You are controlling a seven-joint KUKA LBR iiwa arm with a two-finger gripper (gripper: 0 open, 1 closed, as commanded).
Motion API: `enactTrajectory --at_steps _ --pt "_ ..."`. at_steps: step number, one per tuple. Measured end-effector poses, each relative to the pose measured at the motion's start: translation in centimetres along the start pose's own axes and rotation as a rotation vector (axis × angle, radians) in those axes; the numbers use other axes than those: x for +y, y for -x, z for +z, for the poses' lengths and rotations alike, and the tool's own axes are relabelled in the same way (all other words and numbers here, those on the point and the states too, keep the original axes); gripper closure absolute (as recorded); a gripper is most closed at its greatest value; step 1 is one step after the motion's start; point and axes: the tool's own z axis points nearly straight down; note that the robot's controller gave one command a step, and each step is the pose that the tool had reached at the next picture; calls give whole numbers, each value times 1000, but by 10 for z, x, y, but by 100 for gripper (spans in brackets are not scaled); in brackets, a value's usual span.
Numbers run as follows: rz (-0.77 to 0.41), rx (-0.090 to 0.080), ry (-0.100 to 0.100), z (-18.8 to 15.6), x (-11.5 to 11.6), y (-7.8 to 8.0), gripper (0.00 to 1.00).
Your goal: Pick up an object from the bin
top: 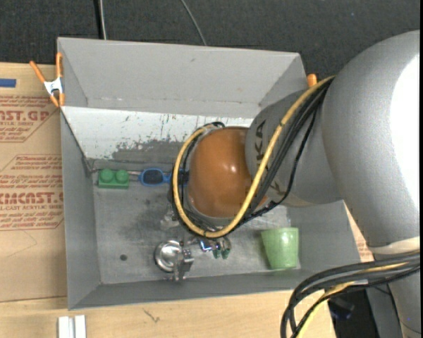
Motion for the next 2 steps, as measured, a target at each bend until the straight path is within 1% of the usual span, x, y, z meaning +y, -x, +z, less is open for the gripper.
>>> enactTrajectory --at_steps 1,2 --pt "-205 1 -2 -5 6 -5 0" --pt "-487 -14 -1 25 -9 6 0"
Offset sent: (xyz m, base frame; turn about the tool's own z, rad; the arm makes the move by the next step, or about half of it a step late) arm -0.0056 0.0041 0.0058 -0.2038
